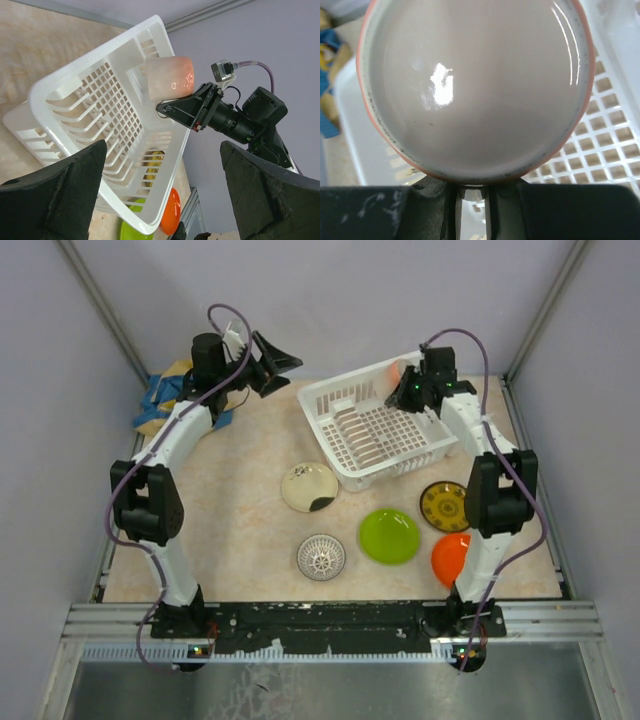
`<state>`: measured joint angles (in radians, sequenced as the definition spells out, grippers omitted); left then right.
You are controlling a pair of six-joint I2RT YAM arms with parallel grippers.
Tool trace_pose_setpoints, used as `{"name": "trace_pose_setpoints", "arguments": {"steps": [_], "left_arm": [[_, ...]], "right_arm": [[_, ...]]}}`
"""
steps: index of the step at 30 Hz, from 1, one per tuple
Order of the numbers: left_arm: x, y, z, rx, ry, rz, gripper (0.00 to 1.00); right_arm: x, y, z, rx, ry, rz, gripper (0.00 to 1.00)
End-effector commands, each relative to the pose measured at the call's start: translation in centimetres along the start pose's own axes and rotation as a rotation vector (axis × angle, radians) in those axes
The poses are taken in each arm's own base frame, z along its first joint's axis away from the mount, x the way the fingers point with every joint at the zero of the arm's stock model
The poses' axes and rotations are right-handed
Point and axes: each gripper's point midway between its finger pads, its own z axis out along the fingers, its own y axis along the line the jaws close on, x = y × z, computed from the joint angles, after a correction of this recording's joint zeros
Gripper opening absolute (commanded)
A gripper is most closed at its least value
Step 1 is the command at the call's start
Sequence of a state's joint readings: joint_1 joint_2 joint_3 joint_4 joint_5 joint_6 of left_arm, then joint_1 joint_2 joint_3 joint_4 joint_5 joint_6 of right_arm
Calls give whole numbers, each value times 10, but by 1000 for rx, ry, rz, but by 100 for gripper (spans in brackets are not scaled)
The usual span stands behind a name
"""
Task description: Load the mixed dishes into the dish rack
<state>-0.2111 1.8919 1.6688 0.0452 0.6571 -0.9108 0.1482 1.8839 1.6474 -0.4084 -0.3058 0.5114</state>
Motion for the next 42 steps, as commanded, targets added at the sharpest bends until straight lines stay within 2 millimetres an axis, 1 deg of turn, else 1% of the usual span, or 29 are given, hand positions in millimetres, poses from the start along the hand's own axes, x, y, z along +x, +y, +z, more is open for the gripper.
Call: {"name": "trace_pose_setpoints", "arguments": {"steps": [1, 5, 12, 17, 21, 25, 28, 36, 42], "left_arm": [[-4, 5, -15, -3, -8, 18, 100], [-6, 9, -22, -10, -15, 22, 100], [-19, 11, -35, -26, -48, 50, 100], [-21, 17, -43, -42, -58, 55, 100], [-22, 22, -51, -57, -67, 61, 100], [-23, 28, -59, -75, -77, 67, 100], [-24, 30, -64, -84, -83, 73, 100], [-22, 35, -71, -103, -84, 82, 100], [-15, 38, -75, -98, -60, 124, 100]], "right_arm": [[-22, -5, 7, 111, -51, -162, 0], [-20, -15, 20, 169, -44, -199, 0], [-27, -31, 41, 259, -64, -236, 0], [-31, -46, 57, 333, -83, -254, 0], [-32, -52, 72, 359, -71, -280, 0], [-34, -56, 82, 366, -73, -308, 0], [-31, -59, 90, 364, -60, -329, 0], [-22, -63, 100, 368, -41, -365, 0], [-22, -68, 103, 397, -44, -364, 0]]}}
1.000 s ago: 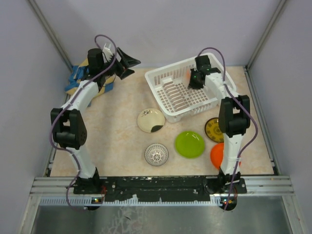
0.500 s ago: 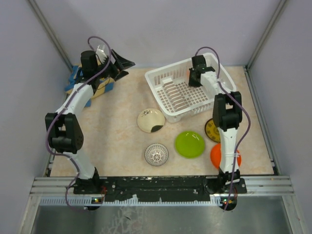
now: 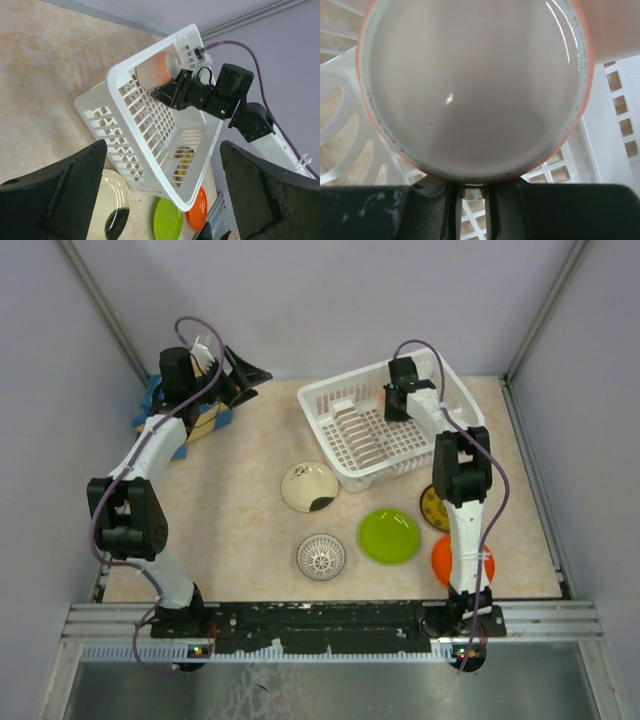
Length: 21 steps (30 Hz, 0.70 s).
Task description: Load the mixed dishes into the dish rack
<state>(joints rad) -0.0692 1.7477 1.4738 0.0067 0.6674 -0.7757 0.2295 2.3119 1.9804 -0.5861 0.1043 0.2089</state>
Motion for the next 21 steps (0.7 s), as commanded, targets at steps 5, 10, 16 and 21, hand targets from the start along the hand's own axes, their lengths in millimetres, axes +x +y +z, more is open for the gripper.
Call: {"name": "trace_pose_setpoints", "arguments": {"steps": [5, 10, 16, 21], "left_arm": [[13, -9, -19, 93, 11, 99, 100], [22, -12, -24, 133, 32, 148, 100], [39, 10, -31, 71, 39, 148, 100], [67, 25, -40, 44, 118, 156, 100]], "right_arm": [[-65, 3, -12, 30, -193, 10, 5], [-67, 4, -11, 36, -193, 15, 21], [-75, 6, -29, 28, -224, 8, 47], [-82, 11, -54, 6, -271, -5, 57]]}}
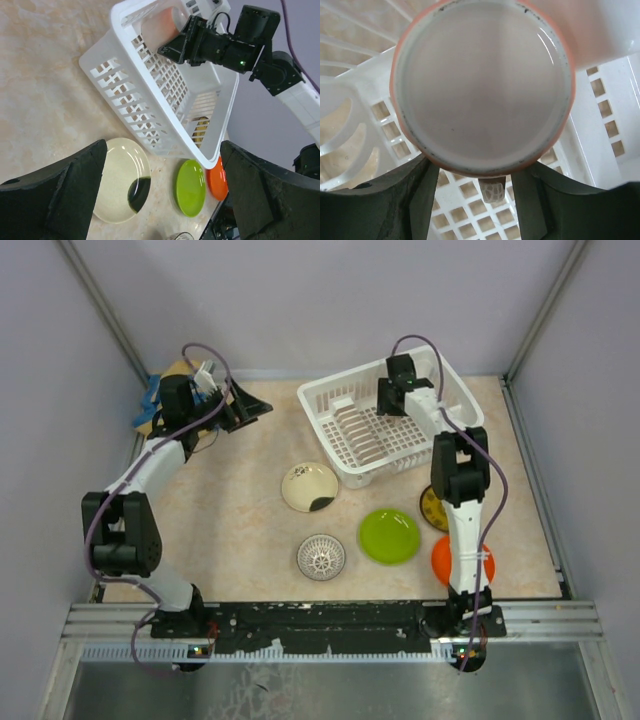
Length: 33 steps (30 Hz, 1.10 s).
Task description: Load the mixed dishes into the dish rack
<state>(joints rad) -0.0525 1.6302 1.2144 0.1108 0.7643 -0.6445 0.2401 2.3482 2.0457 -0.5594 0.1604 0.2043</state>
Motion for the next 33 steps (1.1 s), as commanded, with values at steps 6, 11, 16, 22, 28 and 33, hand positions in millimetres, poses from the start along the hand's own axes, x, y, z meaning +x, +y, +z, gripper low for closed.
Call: {"name": "trace_pose_setpoints", "arguments": {"steps": [6, 11, 16, 22, 28, 33], "left_arm": [[50, 13, -26, -58, 137, 41, 100], [85, 17, -37, -123, 219, -5, 97], [133, 15, -48, -213, 360, -40, 93], [199, 3, -67, -322, 556, -38, 89], [232, -1, -93, -424, 584, -51, 79], [273, -1, -104, -476, 632, -64, 77]], "right_arm": [[-64, 6, -72, -37, -223, 4, 63], [-68, 1, -94, -34, -259, 15, 65], [-73, -7, -132, -31, -321, 34, 65], [-73, -17, -189, -50, -385, 57, 66], [-57, -14, -240, -142, -425, 122, 66], [-29, -10, -257, -211, -407, 136, 66]]}}
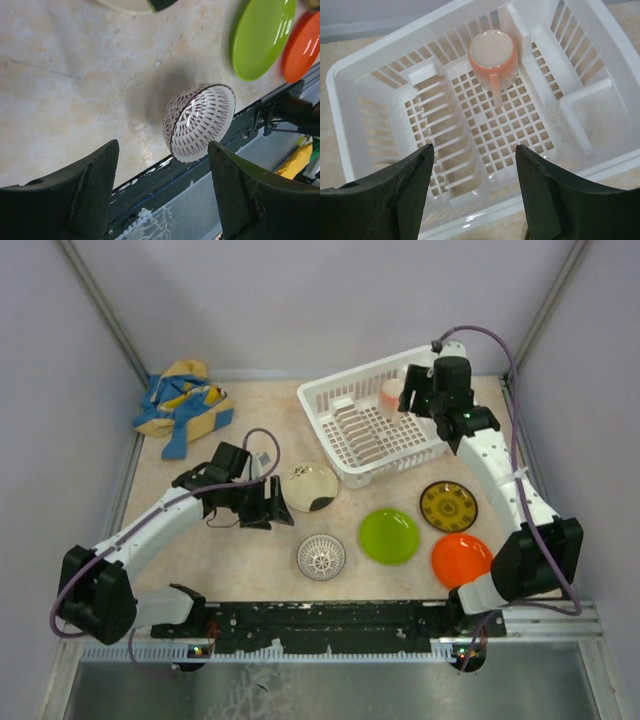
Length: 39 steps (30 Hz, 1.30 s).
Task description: Load the mixed dishes into the dish rack
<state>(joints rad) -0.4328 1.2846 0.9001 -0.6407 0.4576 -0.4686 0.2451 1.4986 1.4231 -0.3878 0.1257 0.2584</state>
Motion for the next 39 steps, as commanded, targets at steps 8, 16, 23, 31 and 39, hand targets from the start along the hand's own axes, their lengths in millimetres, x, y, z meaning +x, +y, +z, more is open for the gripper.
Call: {"name": "trace_pose_setpoints", "arguments": {"steps": [8, 16, 23, 31, 39], "left_arm": [[58, -8, 39, -118, 64, 2, 68], [68, -10, 64, -159, 70, 37, 59], [64, -5, 72, -227, 80, 56, 44], [64, -9, 79, -233, 96, 63, 28], [65, -18, 76, -204, 116, 53, 1]], "right_arm": [[13, 18, -42, -130, -17, 62, 67], [16, 17, -55, -143, -17, 62, 67], [15, 16, -63, -144, -24, 60, 67], [19, 16, -62, -144, -17, 57, 68], [33, 16, -61, -158, 17, 51, 68]]}}
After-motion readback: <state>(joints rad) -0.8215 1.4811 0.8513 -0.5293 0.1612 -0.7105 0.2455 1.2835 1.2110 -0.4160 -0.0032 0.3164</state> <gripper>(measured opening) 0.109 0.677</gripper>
